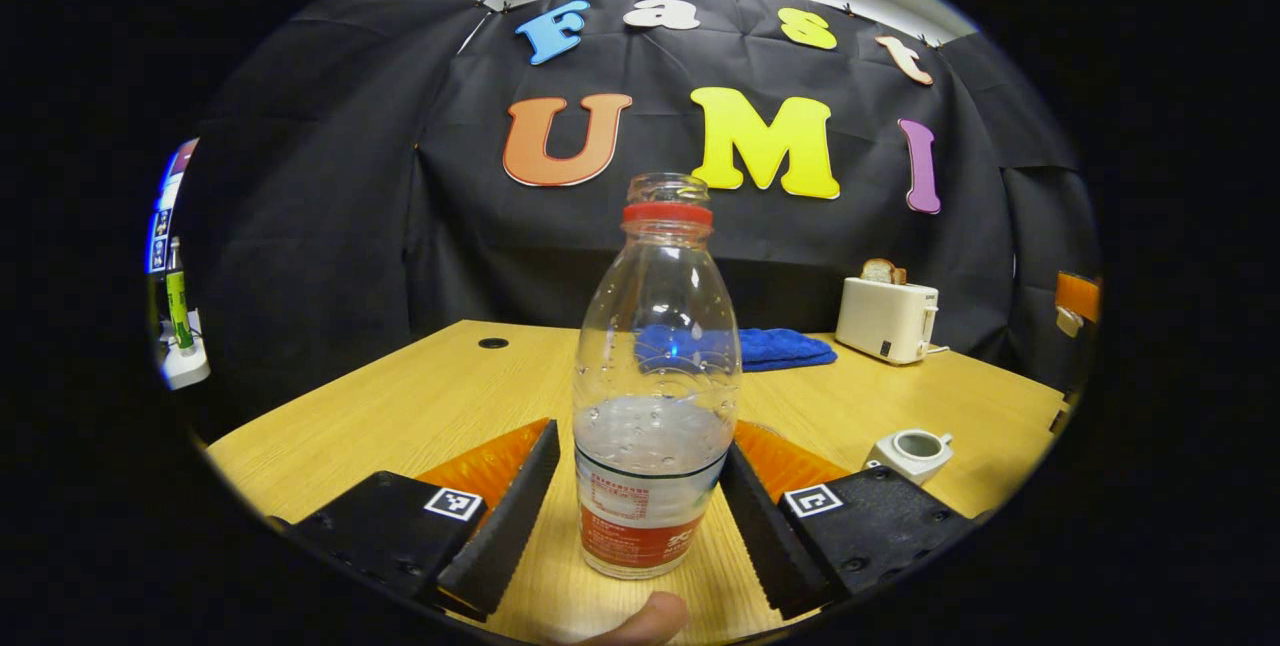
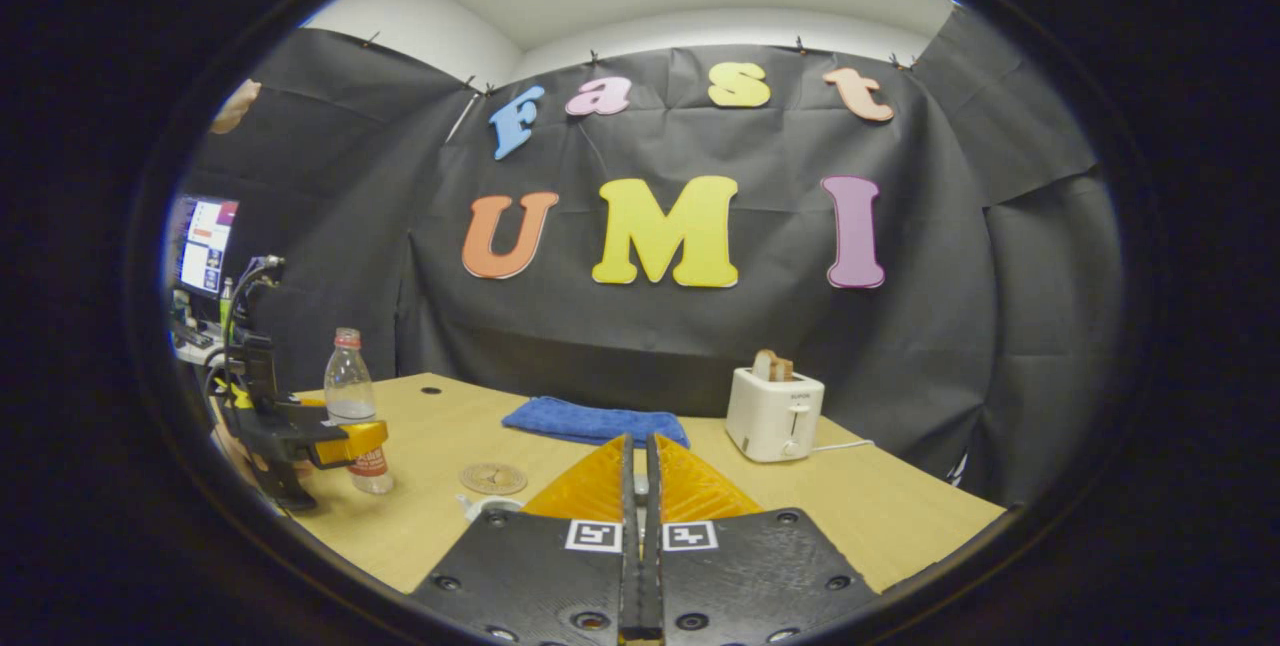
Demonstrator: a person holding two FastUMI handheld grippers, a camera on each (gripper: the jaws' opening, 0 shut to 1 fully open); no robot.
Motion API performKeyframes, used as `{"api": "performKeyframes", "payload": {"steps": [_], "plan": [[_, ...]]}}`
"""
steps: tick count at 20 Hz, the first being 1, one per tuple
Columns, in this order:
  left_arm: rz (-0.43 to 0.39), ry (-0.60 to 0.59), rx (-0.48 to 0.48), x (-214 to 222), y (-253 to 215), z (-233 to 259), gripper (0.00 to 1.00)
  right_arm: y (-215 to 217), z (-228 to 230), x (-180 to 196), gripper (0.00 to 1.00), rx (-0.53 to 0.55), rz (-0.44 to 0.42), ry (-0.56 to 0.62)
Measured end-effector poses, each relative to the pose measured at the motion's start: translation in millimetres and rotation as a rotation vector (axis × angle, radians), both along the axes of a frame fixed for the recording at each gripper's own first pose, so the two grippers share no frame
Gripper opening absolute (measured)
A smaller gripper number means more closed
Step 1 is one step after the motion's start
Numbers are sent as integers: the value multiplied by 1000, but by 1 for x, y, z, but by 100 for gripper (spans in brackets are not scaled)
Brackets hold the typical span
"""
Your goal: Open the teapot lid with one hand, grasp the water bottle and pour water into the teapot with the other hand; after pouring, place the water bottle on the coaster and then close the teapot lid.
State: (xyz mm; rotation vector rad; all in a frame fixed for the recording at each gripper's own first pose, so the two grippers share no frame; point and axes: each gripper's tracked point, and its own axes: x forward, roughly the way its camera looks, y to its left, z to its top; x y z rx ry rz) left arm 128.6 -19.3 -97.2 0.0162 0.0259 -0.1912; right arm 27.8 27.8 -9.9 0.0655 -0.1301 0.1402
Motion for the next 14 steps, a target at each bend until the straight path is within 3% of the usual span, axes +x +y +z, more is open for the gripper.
{"api": "performKeyframes", "payload": {"steps": [1, 2, 5, 8, 10, 14], "plan": [[-1, 8, -4, 1, 0, -2, 83, -1, 0, 1, 0, 1, -1, 1], [5, 6, -5, 2, 2, 0, 80, -1, -1, 1, 0, 0, -2, 4], [15, 17, -18, -5, 2, 6, 77, -4, -3, 3, 0, -2, -10, 13], [36, 22, 41, -10, 4, 13, 76, -9, -4, 5, 0, -7, -20, 14], [46, 30, 119, -13, 2, 15, 76, -11, -6, 7, 0, -4, -24, 24], [86, 24, 366, -15, 0, 18, 75, -19, -9, 10, 0, -5, -42, 38]]}}
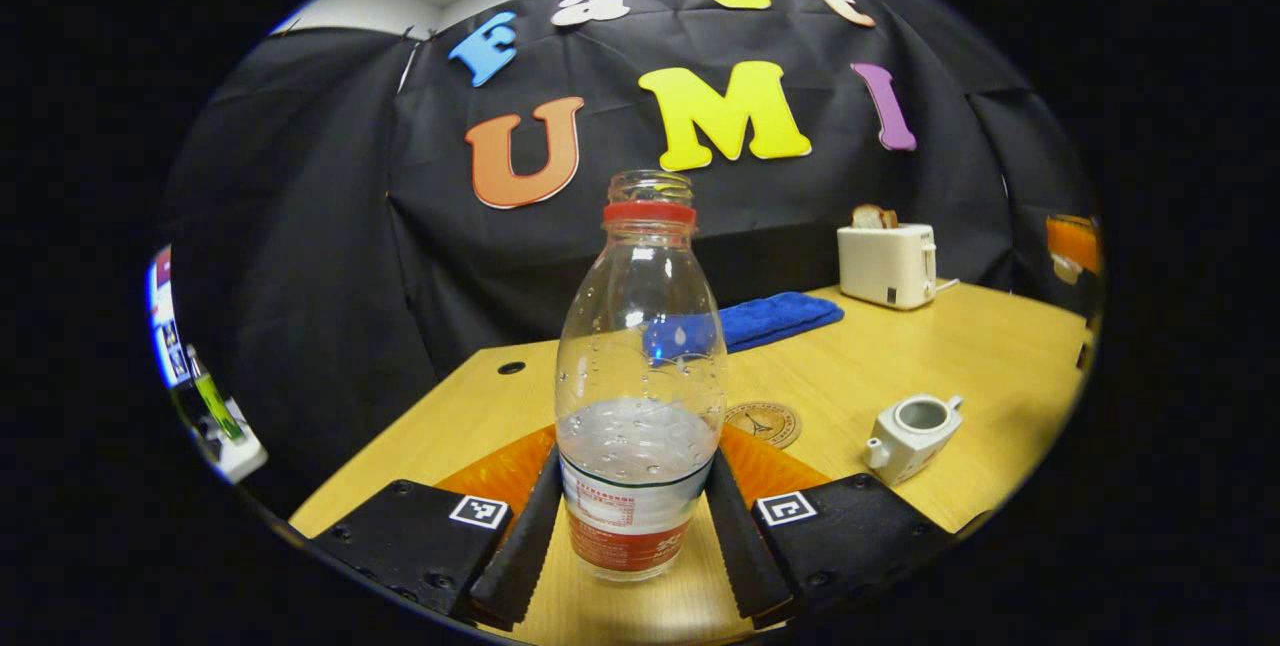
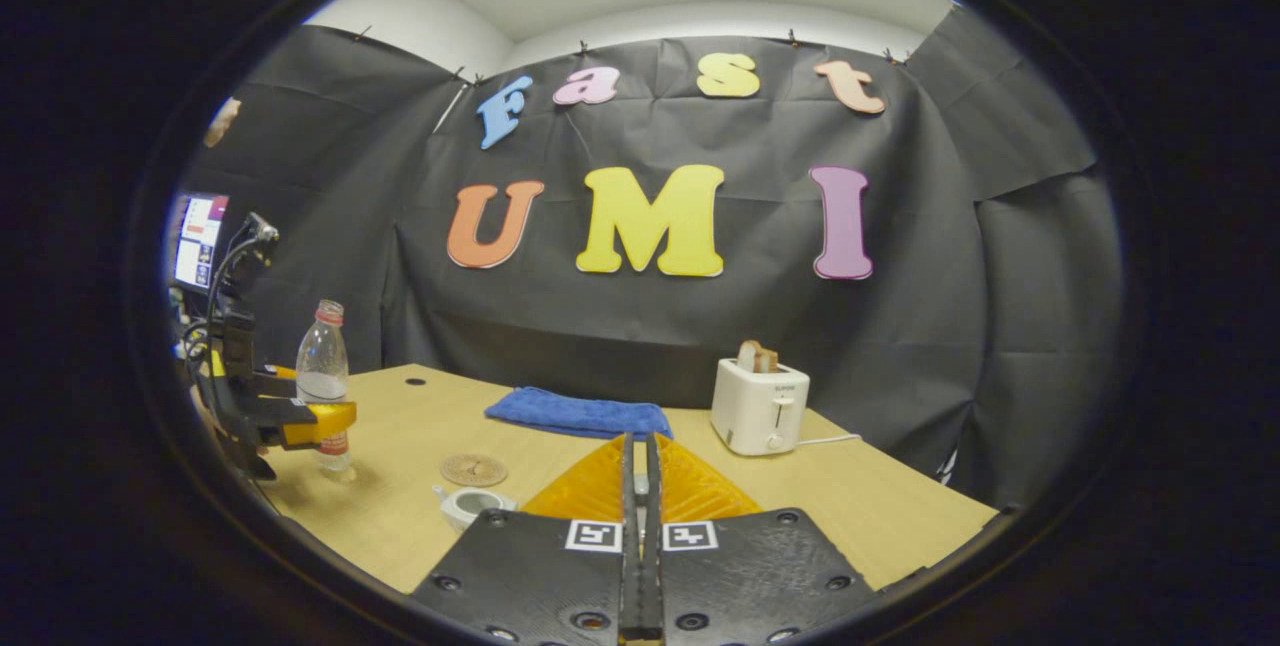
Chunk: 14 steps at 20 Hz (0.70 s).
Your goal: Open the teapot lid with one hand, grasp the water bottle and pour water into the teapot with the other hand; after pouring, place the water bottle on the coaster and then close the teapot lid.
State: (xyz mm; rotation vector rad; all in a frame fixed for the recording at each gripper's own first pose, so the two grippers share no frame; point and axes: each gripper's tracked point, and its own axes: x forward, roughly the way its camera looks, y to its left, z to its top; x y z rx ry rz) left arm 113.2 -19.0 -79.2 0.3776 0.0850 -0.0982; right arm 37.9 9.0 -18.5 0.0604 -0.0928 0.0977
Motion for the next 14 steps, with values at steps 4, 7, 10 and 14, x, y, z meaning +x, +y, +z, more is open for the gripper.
{"api": "performKeyframes", "payload": {"steps": [4, 7, 10, 14], "plan": [[17, -3, 254, 2, -5, -1, 75, -5, -1, 2, 0, 2, -8, 7], [26, 5, 403, 1, -8, -4, 74, -10, -2, 4, 1, 1, -17, 12], [22, -9, 525, 0, -11, -4, 74, -15, -4, 6, 0, 2, -28, 20], [13, -16, 662, 0, -15, -4, 74, -18, -6, 7, 0, 2, -35, 29]]}}
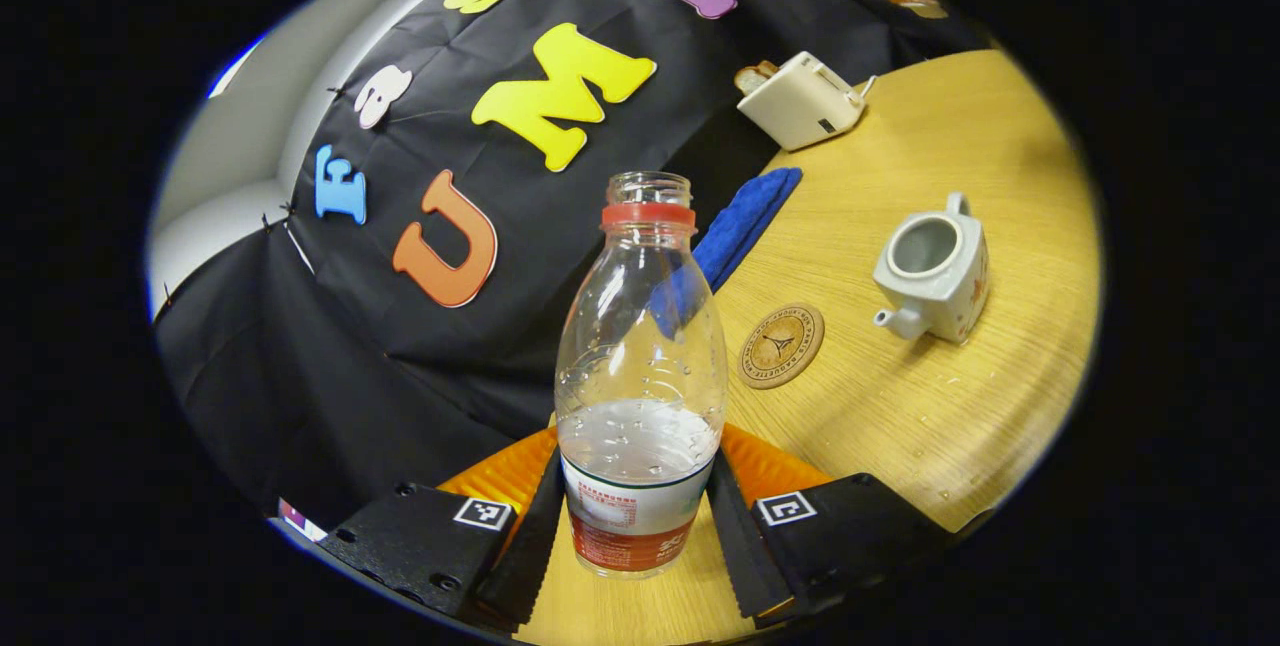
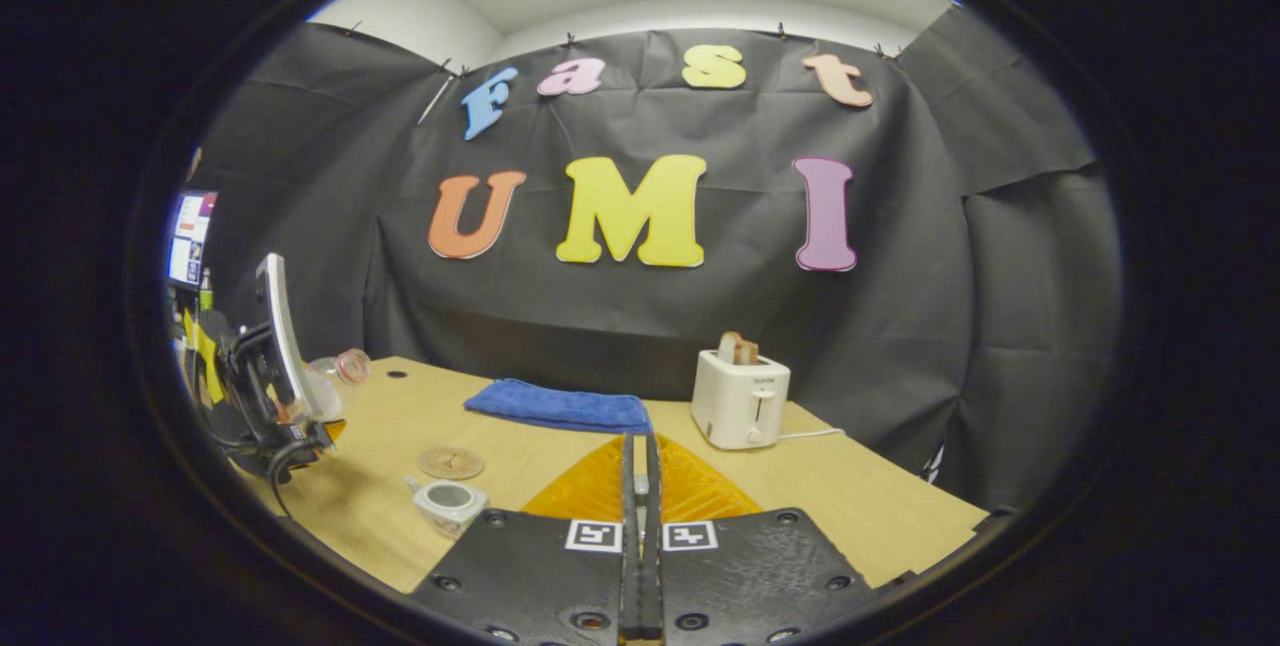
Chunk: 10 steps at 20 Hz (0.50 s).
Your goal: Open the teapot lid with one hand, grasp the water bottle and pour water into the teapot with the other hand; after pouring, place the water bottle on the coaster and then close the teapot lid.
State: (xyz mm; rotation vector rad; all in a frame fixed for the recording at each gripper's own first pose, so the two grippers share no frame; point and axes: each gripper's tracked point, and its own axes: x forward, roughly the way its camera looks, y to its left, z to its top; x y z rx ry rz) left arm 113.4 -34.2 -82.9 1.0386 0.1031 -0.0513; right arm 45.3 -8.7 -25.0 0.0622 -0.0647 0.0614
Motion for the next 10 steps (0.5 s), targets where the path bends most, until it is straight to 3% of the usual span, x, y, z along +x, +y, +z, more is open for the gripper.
{"api": "performKeyframes", "payload": {"steps": [10], "plan": [[-1, -38, 395, 0, -12, 8, 73, -4, -3, 3, 0, -20, -12, 6]]}}
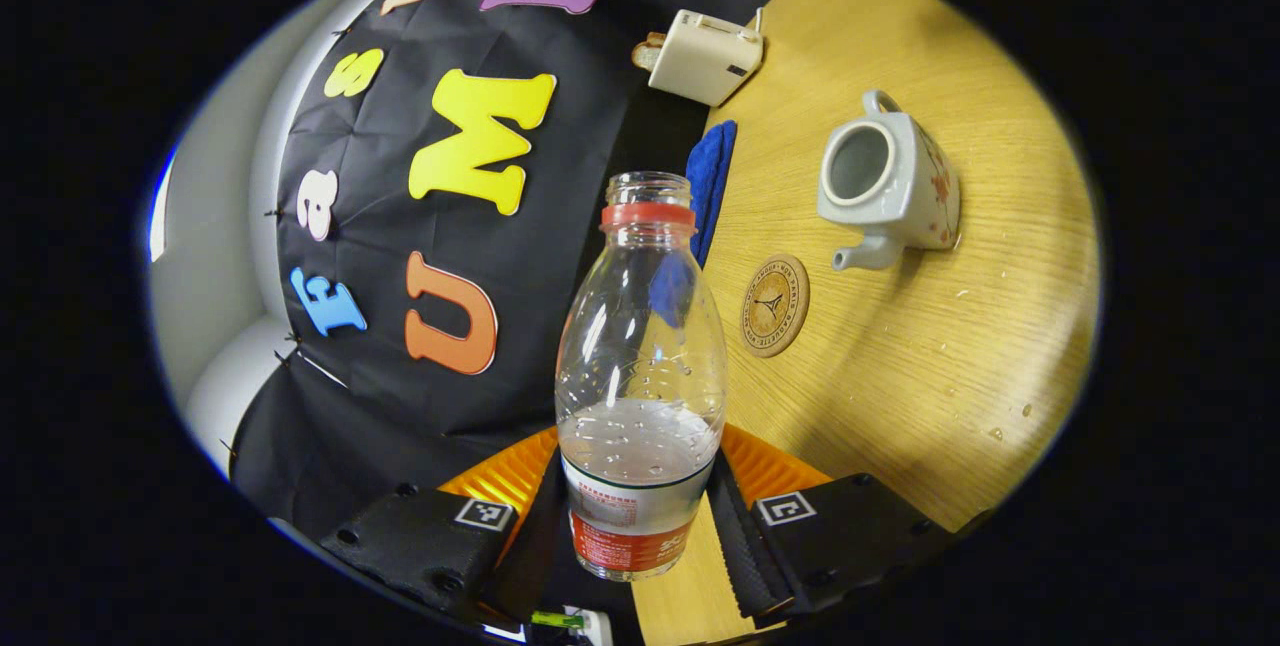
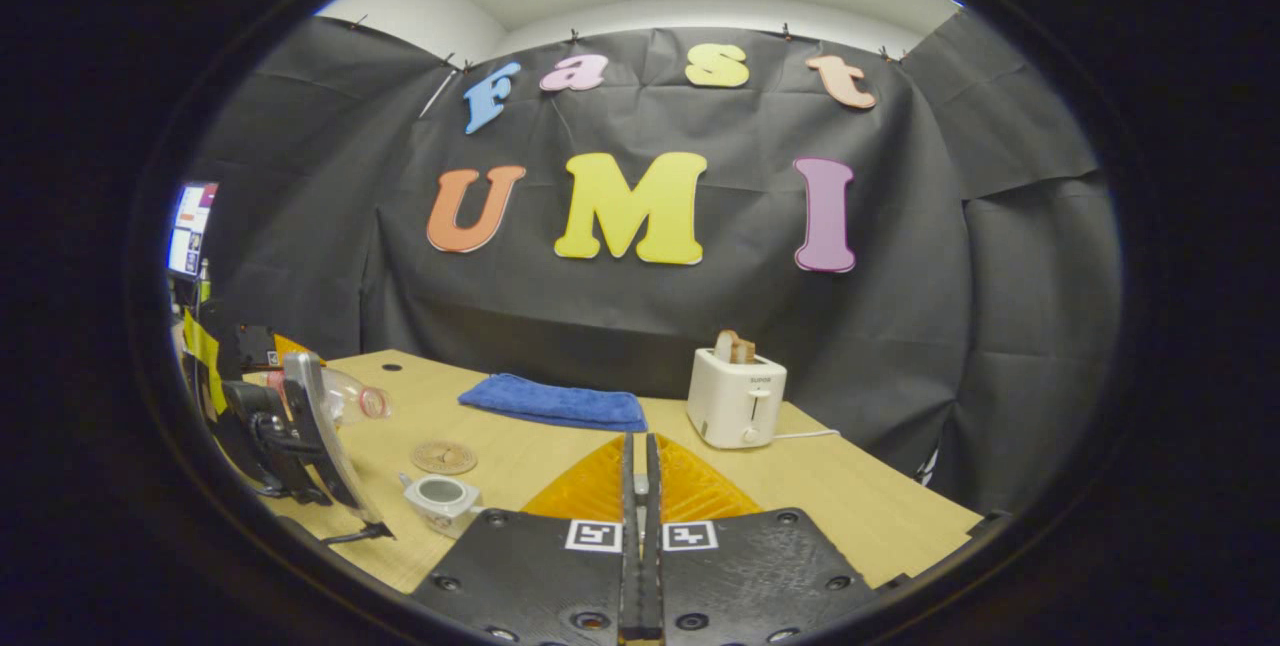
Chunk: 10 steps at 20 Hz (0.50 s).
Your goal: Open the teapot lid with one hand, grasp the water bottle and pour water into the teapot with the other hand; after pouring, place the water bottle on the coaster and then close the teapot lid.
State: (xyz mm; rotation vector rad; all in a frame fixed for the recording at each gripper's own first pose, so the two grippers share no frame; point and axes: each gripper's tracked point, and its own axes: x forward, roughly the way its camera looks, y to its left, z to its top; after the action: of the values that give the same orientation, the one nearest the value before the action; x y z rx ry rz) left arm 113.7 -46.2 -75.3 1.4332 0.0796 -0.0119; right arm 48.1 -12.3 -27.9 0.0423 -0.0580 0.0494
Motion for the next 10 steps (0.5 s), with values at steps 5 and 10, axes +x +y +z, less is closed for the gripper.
{"api": "performKeyframes", "payload": {"steps": [5, 10], "plan": [[-5, -34, 186, 1, -4, 1, 73, -4, -2, 2, 0, -12, -12, 4], [-18, -55, 376, 5, -8, 11, 73, -8, -2, 3, 0, 0, -11, 7]]}}
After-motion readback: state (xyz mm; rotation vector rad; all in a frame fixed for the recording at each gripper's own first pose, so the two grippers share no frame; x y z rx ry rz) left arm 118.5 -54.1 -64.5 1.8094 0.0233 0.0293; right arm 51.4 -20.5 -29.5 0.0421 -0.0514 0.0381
